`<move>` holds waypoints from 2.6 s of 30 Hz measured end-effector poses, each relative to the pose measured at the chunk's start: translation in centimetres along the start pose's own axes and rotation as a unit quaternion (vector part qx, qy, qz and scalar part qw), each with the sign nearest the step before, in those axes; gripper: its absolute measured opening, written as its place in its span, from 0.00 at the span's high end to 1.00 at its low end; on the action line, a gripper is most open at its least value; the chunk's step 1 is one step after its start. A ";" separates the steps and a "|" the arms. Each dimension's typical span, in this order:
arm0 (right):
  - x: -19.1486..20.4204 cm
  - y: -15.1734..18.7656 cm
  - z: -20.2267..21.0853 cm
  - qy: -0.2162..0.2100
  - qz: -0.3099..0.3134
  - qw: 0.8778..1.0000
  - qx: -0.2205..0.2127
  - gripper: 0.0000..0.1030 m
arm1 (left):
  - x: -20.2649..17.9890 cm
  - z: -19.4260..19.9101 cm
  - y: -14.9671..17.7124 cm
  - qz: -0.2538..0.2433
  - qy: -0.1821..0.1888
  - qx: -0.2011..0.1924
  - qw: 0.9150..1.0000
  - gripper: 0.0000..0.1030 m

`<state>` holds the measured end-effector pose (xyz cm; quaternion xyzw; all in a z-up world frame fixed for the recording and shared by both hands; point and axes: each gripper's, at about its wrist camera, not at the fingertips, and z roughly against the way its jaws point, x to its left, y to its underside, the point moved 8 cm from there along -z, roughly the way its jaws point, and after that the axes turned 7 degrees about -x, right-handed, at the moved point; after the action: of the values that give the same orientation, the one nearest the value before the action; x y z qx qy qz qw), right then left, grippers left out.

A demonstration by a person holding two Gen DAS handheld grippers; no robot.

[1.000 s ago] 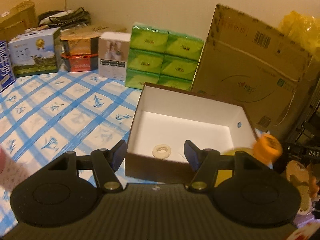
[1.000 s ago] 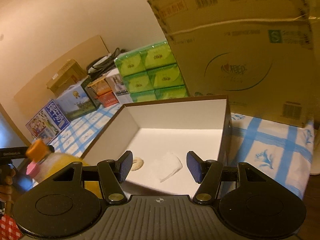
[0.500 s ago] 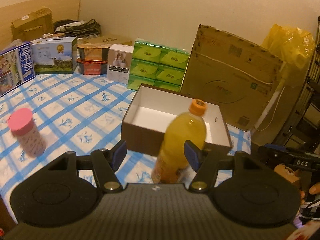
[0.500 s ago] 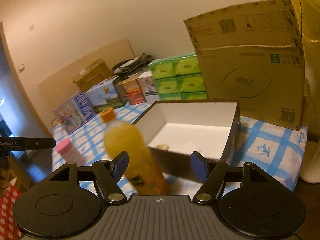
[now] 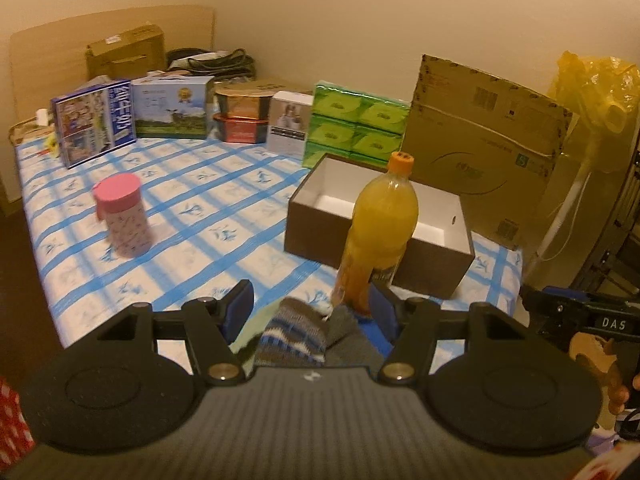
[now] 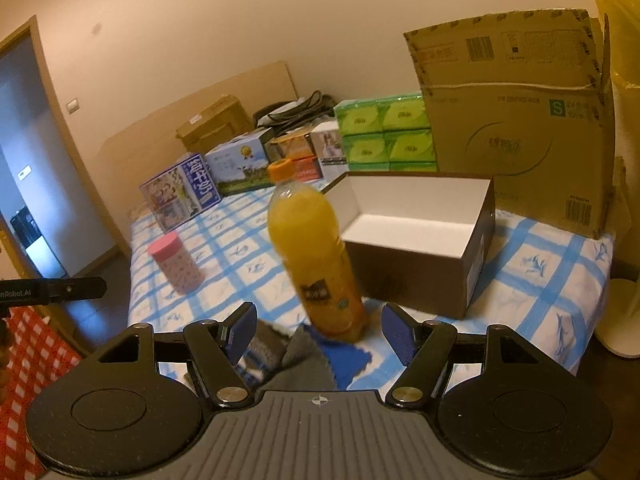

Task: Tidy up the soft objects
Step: 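Move both tools back from the box to the pile of soft items, then grasp the bag of cotton swabs with the right gripper while the left tool approaches the black puff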

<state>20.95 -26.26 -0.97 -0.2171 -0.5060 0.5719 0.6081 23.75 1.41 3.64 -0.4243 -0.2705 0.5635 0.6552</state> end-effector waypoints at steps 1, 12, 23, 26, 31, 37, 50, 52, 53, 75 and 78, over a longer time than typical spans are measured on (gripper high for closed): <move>0.2 0.4 0.2 -0.003 0.001 1.000 0.003 0.33 | -0.1 0.5 0.4 0.000 -0.005 -0.003 1.000 0.41; 1.8 3.2 1.4 -0.022 0.011 0.999 0.020 0.33 | -0.3 3.7 5.0 0.000 -0.041 0.006 0.999 0.41; 3.2 6.5 1.5 -0.027 0.049 0.998 0.041 0.33 | 0.2 5.0 9.1 -0.017 -0.076 0.016 0.997 0.41; 3.6 7.6 0.9 -0.032 0.057 0.997 0.051 0.33 | 0.7 4.8 10.3 -0.017 -0.083 0.025 0.996 0.41; 4.1 9.6 -1.1 -0.045 0.068 0.994 0.077 0.33 | 1.6 3.5 12.1 -0.015 -0.090 0.043 0.995 0.41; 4.6 11.7 -4.0 -0.056 0.079 0.989 0.111 0.33 | 3.6 1.0 13.9 0.000 -0.104 0.069 0.992 0.42; 9.1 17.2 -9.6 -0.112 0.150 0.968 0.165 0.38 | 8.2 -3.3 17.0 0.025 -0.122 0.113 0.986 0.46; 9.9 18.1 -10.4 -0.123 0.158 0.964 0.176 0.42 | 8.7 -3.6 17.3 0.029 -0.123 0.116 0.985 0.46; 10.2 18.6 -10.7 -0.127 0.159 0.961 0.185 0.43 | 8.9 -3.7 17.5 0.031 -0.123 0.117 0.985 0.46; 8.2 17.9 -14.3 -0.094 -0.017 0.974 0.204 0.96 | 10.2 -4.9 19.2 0.050 -0.118 0.136 0.982 0.46; 7.5 16.4 -13.0 -0.097 -0.012 0.977 0.190 0.97 | 10.1 -4.9 19.2 0.051 -0.116 0.137 0.982 0.46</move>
<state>23.12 -11.17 -17.10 -0.0351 -0.4476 0.6687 0.5927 20.30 10.08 -16.61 -0.2751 -0.2431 0.6734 0.6417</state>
